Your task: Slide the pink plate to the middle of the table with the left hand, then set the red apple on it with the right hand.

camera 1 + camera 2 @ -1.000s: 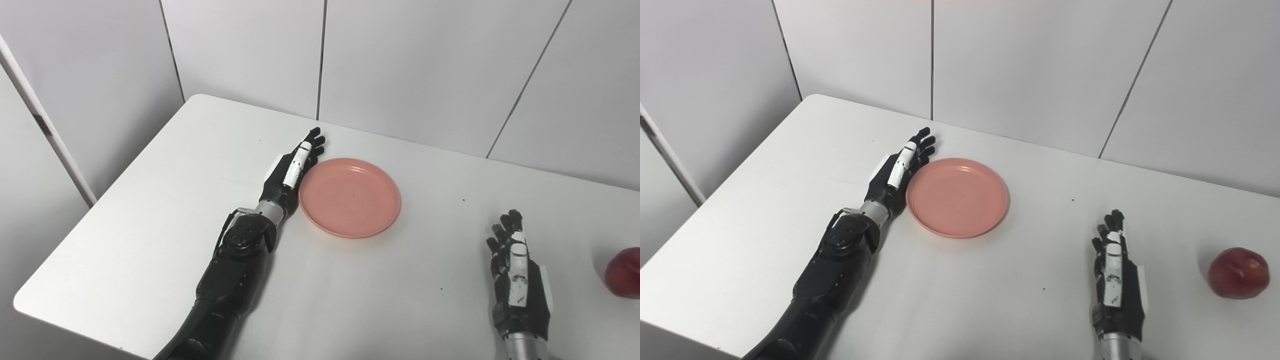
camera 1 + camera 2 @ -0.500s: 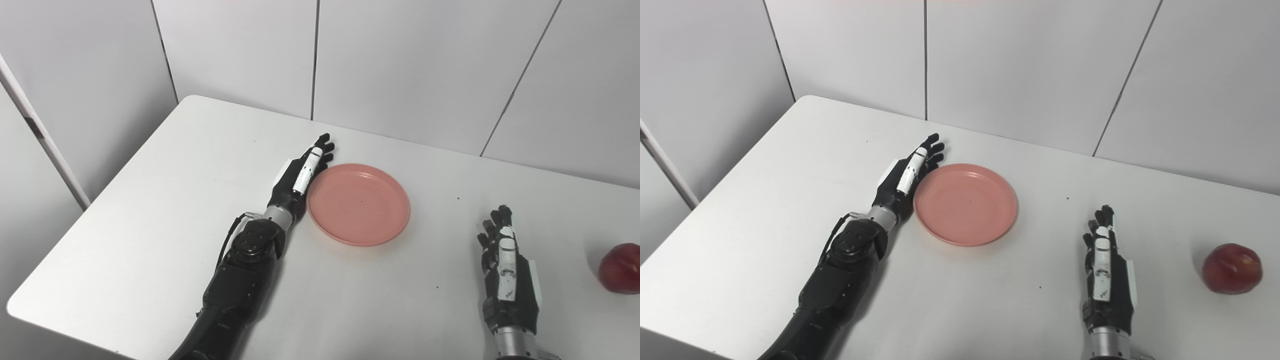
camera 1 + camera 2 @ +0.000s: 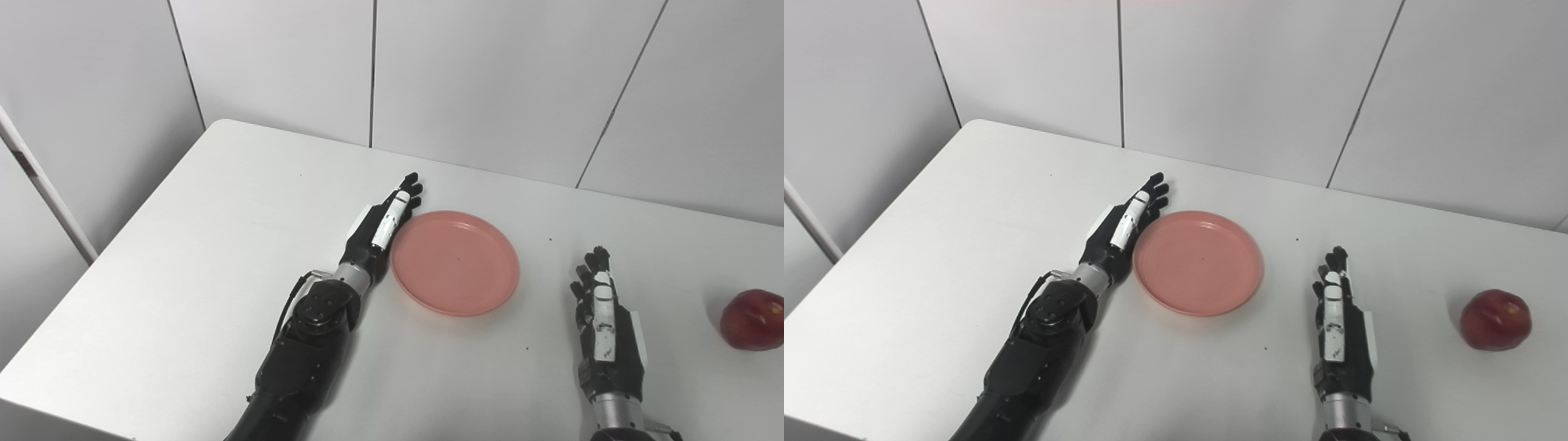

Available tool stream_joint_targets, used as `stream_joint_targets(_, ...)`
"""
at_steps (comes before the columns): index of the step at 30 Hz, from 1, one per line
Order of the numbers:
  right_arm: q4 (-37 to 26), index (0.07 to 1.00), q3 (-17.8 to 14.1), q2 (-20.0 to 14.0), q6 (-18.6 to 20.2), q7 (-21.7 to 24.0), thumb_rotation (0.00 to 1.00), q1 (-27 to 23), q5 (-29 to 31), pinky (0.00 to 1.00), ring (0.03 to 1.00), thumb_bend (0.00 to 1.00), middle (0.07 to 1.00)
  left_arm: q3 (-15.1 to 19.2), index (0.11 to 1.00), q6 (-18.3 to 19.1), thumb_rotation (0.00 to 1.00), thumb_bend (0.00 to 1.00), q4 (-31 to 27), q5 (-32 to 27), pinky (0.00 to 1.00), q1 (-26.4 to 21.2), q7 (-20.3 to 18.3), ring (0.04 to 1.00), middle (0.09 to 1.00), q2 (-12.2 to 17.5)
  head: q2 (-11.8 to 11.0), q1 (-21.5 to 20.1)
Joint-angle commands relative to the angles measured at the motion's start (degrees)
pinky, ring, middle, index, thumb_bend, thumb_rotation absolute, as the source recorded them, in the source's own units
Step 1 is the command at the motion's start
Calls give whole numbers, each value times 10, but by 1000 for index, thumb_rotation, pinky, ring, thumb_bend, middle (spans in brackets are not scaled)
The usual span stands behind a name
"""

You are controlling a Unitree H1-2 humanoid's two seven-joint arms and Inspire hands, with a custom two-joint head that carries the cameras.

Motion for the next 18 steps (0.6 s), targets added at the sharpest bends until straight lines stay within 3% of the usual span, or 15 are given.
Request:
stream_joint_targets(1,-19,1000,1,9,-10,-4,1000,-17,-1,1000,1000,249,1000,-26,954,20,1000,377,-6,5,960,1,-28,954,963,-22,3,-3)
stream_joint_targets(18,-33,1000,9,21,13,-16,1000,-19,-14,1000,1000,250,1000,-56,955,26,1000,436,-32,12,948,33,-28,953,962,-39,16,-32)
